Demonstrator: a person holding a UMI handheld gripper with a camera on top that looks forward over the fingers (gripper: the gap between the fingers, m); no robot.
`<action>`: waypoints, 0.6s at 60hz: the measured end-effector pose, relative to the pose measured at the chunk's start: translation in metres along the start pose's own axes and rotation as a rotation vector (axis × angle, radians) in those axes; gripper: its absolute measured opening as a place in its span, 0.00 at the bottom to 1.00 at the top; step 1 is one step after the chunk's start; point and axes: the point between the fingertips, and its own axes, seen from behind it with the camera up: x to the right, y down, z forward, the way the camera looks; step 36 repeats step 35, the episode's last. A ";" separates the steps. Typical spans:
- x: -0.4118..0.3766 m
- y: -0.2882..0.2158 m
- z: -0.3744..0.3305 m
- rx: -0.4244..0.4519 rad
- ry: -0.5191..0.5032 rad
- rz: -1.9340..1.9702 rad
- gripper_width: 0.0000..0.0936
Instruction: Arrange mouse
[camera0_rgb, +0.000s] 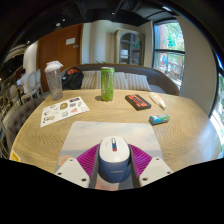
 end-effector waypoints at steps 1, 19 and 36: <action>0.000 0.000 0.000 -0.002 -0.003 0.004 0.55; 0.003 0.001 -0.081 0.089 -0.041 0.043 0.90; -0.011 0.041 -0.170 0.162 -0.140 0.144 0.90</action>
